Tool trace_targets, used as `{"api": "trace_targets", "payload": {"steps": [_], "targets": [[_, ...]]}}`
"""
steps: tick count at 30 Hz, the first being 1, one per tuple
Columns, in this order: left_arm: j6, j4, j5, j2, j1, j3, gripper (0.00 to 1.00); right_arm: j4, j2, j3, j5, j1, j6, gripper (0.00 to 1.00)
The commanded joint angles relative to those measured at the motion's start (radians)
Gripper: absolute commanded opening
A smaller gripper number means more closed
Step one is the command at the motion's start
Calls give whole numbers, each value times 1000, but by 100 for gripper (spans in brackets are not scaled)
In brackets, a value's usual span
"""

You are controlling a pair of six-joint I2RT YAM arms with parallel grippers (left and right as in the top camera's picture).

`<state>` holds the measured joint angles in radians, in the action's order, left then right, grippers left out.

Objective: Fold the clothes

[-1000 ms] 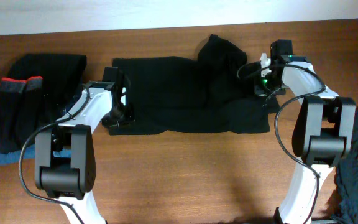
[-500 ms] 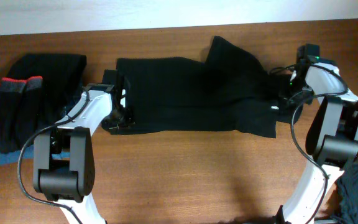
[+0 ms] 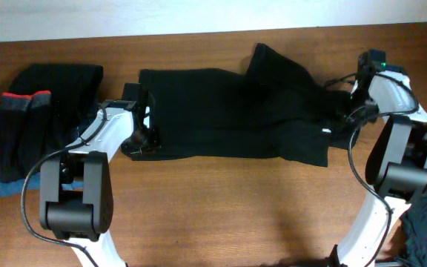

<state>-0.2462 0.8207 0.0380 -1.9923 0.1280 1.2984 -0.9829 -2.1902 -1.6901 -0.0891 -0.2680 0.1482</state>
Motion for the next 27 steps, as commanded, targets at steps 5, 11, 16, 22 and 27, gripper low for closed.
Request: {"api": "trace_targets", "payload": {"steps": [5,11,16,22,27], "targets": [[13,20,-8,-40,-3,-55,15,-163,133,-129,222,5,-211,47],[13,20,-8,-40,-3,-55,15,-248,127,-77,266,7,-291,49],[13,20,-8,-40,-3,-55,15,-201,120,17,267,7,-299,54],[13,20,-8,-40,-3,-55,15,-113,119,107,329,16,-328,55],[12,21,-8,-40,-3,-55,15,-31,119,160,330,31,-327,54]]}}
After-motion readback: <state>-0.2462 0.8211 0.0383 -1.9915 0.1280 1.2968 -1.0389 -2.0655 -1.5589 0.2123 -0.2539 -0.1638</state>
